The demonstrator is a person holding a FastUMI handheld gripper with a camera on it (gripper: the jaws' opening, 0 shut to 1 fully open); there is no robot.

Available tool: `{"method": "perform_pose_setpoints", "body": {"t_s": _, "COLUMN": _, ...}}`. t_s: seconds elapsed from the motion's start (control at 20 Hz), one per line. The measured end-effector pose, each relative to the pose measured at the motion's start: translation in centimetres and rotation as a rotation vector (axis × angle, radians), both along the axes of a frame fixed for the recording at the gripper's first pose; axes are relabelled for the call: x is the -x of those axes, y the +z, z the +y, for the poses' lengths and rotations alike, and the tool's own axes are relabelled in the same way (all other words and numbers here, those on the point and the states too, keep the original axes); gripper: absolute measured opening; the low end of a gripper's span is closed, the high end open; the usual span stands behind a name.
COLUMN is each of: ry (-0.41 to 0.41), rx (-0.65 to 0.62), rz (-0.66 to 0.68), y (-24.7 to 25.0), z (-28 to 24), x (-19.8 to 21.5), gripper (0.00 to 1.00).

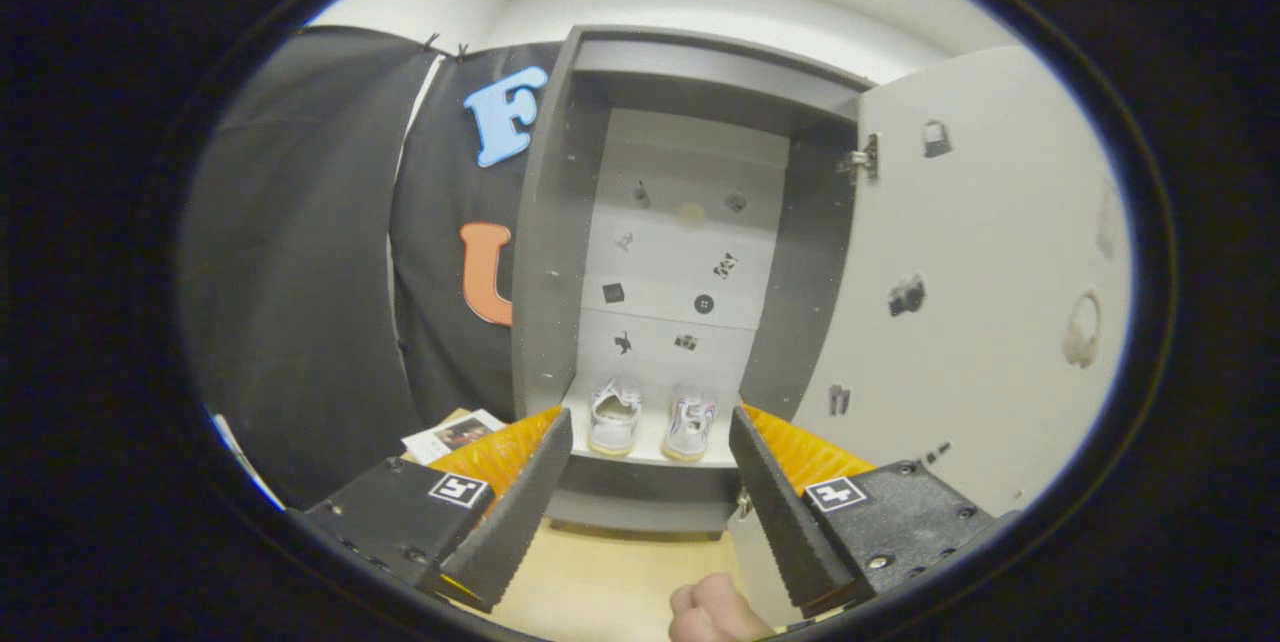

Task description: Open the shoe cabinet door, grab the shoes and put them into the shoe cabinet, then close the shoe cabinet door.

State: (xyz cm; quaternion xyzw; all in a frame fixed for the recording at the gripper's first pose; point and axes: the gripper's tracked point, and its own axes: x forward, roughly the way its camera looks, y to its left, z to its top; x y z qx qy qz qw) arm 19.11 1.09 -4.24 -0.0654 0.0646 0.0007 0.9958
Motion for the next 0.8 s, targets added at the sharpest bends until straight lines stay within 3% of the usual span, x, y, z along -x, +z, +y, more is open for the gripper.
{"method": "perform_pose_setpoints", "body": {"t_s": 0.2, "ry": -0.027, "rx": -0.023, "rz": -0.04, "y": 2.3, "z": -1.6, "x": 6.4, "gripper": 1.0}}
{"method": "perform_pose_setpoints", "body": {"t_s": 0.45, "ry": -0.067, "rx": -0.035, "rz": -0.09, "y": 4.8, "z": -5.6, "x": 11.6, "gripper": 1.0}}
{"method": "perform_pose_setpoints", "body": {"t_s": 0.8, "ry": -0.118, "rx": -0.029, "rz": -0.103, "y": 5.8, "z": -15.5, "x": 17.9, "gripper": 1.0}}
